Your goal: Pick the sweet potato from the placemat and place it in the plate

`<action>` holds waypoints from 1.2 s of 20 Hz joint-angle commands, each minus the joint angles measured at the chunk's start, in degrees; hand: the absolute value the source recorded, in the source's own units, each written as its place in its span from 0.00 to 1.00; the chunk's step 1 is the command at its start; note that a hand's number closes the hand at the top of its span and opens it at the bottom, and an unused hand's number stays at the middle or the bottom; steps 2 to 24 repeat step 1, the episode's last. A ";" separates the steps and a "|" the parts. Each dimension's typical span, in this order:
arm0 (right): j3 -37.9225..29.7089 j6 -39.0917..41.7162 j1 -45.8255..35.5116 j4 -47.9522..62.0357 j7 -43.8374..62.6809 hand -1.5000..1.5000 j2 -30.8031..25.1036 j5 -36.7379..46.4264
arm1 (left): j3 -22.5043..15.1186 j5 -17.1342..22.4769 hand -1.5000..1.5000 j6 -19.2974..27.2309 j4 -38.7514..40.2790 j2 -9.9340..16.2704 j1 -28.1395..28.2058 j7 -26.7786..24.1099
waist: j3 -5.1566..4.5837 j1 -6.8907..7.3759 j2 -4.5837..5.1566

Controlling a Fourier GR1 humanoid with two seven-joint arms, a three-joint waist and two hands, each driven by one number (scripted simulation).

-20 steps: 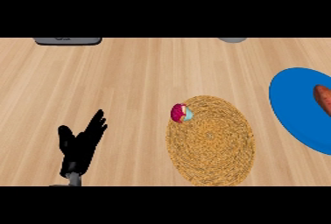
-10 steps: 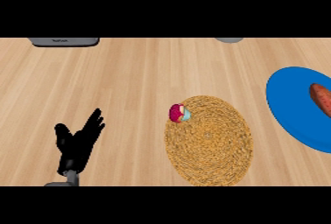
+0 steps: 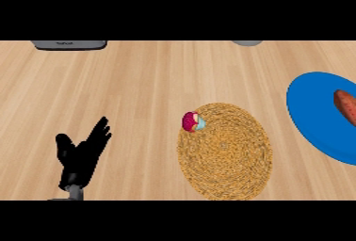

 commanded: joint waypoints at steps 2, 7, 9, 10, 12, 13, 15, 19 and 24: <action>0.53 -1.79 0.48 -0.74 -1.56 0.00 2.61 1.77 | 0.13 0.64 0.50 -2.57 0.71 -0.02 1.94 -1.72 | 0.04 0.36 0.10; 0.53 -1.79 0.48 -0.74 -1.56 0.00 2.61 1.77 | 0.13 0.64 0.50 -2.57 0.71 -0.02 1.94 -1.72 | 0.04 0.36 0.10; 0.53 -1.79 0.48 -0.74 -1.56 0.00 2.61 1.77 | 0.13 0.64 0.50 -2.57 0.71 -0.02 1.94 -1.72 | 0.04 0.36 0.10; 0.53 -1.79 0.48 -0.74 -1.56 0.00 2.61 1.77 | 0.13 0.64 0.50 -2.57 0.71 -0.02 1.94 -1.72 | 0.04 0.36 0.10; 0.53 -1.79 0.48 -0.74 -1.56 0.00 2.61 1.77 | 0.13 0.64 0.50 -2.57 0.71 -0.02 1.94 -1.72 | 0.04 0.36 0.10; 0.53 -1.79 0.48 -0.74 -1.56 0.00 2.61 1.77 | 0.13 0.64 0.50 -2.57 0.71 -0.02 1.94 -1.72 | 0.04 0.36 0.10; 0.53 -1.79 0.48 -0.74 -1.56 0.00 2.61 1.77 | 0.13 0.64 0.50 -2.57 0.71 -0.02 1.94 -1.72 | 0.04 0.36 0.10; 0.53 -1.79 0.48 -0.74 -1.56 0.00 2.61 1.77 | 0.13 0.64 0.50 -2.57 0.71 -0.02 1.94 -1.72 | 0.04 0.36 0.10; 0.53 -1.79 0.48 -0.74 -1.56 0.00 2.61 1.77 | 0.13 0.64 0.50 -2.57 0.71 -0.02 1.94 -1.72 | 0.04 0.36 0.10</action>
